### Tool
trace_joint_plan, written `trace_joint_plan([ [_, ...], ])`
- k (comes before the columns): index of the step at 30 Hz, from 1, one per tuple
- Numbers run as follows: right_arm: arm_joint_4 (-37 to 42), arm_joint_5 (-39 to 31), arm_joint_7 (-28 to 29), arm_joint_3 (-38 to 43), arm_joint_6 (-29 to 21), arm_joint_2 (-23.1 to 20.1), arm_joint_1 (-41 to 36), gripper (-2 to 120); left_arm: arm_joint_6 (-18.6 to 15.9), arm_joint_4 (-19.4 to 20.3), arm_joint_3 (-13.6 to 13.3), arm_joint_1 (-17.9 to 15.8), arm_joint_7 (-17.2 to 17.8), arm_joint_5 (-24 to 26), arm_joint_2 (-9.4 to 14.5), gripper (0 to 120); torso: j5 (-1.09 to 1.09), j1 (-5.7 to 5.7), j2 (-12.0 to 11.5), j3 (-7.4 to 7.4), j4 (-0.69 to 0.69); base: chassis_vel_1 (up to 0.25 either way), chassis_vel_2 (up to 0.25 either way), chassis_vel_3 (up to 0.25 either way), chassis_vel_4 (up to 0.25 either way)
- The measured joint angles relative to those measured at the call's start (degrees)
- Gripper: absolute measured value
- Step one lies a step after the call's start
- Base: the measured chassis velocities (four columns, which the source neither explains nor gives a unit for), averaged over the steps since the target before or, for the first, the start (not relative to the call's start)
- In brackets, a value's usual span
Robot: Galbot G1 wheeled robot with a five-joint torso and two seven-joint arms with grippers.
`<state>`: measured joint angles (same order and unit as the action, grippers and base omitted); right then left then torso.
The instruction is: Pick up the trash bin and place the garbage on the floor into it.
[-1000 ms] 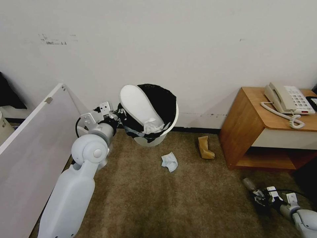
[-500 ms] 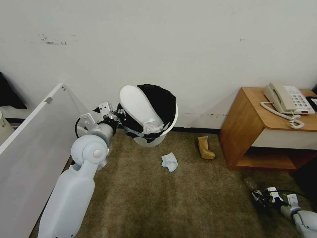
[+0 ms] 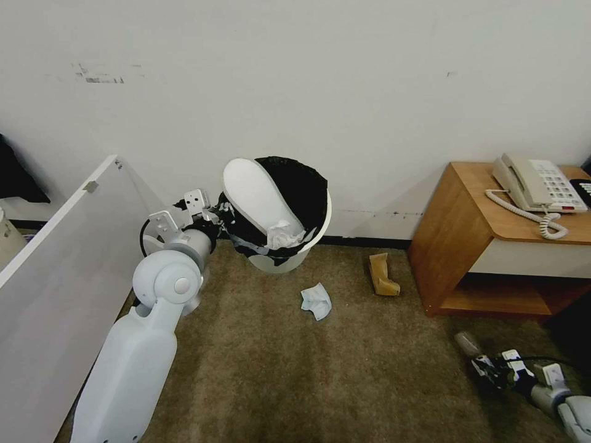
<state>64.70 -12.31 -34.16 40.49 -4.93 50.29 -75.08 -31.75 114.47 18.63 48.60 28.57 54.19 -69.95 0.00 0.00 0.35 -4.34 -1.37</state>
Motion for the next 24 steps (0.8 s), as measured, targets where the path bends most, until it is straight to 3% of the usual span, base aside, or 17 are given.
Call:
trace_joint_plan([
  [12, 8.14, 0.63, -3.98, 0.00, 5.84, -2.41, -3.67, 25, -0.27, -0.35, -0.50, 0.22, 0.53, 0.69, 0.01, 4, -0.01, 0.00, 0.00, 0.00, 0.01, 0.000, 0.000, 0.000, 0.000],
  [15, 8.14, 0.48, -6.83, -0.04, 9.53, -2.46, -3.48, 25, -0.42, -0.38, -0.63, 0.22, 0.87, 1.17, -0.01, 4, 0.00, 0.00, 0.00, 0.00, 0.00, 0.000, 0.000, 0.000, 0.000],
  [18, 8.11, -0.05, -14.88, 0.06, 17.43, -2.47, -2.84, 25, -1.30, -0.46, -0.85, 0.39, 2.10, 2.57, 0.00, 4, 0.00, 0.00, 0.00, 0.00, 0.00, 0.000, 0.000, 0.000, 0.000],
  [24, 11.02, -3.39, -19.63, 0.21, 20.20, -2.79, -3.26, 25, -2.15, -0.60, -1.10, 0.60, 4.02, 4.76, -0.08, 4, 0.00, 0.00, 0.00, 0.00, 0.00, 0.000, 0.000, 0.000, 0.000],
])
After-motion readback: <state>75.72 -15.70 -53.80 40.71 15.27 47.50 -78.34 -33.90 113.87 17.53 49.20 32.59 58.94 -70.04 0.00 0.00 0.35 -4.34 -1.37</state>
